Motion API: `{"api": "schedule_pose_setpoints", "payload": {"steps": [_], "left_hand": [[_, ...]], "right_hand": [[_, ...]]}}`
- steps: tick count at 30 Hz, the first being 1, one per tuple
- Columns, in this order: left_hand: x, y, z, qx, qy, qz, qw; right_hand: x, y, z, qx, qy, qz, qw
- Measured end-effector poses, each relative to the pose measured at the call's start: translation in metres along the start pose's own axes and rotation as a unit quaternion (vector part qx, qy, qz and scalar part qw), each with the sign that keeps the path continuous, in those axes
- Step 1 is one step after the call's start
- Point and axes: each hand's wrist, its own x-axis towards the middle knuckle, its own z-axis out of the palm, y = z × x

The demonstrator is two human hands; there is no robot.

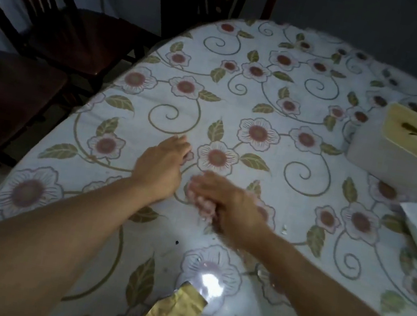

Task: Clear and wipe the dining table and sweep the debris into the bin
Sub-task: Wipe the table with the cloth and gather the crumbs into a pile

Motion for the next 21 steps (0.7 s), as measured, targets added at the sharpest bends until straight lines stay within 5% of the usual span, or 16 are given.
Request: {"api": "schedule_pose_setpoints", "payload": {"steps": [5,8,12,16,21], "left_hand": [[-0.014,0.021,0.002,0.036,-0.005,0.012,0.999],[-0.028,0.040,0.012,0.026,0.025,0.077,0.996],[-0.029,0.065,0.029,0.009,-0.011,0.114,0.993],[-0.032,0.072,0.050,-0.012,-0.028,0.096,0.995],[-0.028,0.065,0.049,-0.015,-0.037,0.099,0.994]], "right_hand": [[-0.055,-0.039,-0.003,0.099,-0.091,0.024,0.991],[-0.069,-0.031,-0.032,0.191,-0.002,0.119,0.974],[-0.056,0.034,-0.088,0.048,0.187,0.249,0.949],[-0.055,0.077,-0.084,-0.047,0.168,0.322,0.931],[-0.082,0.010,-0.014,-0.060,0.163,0.186,0.967]]}}
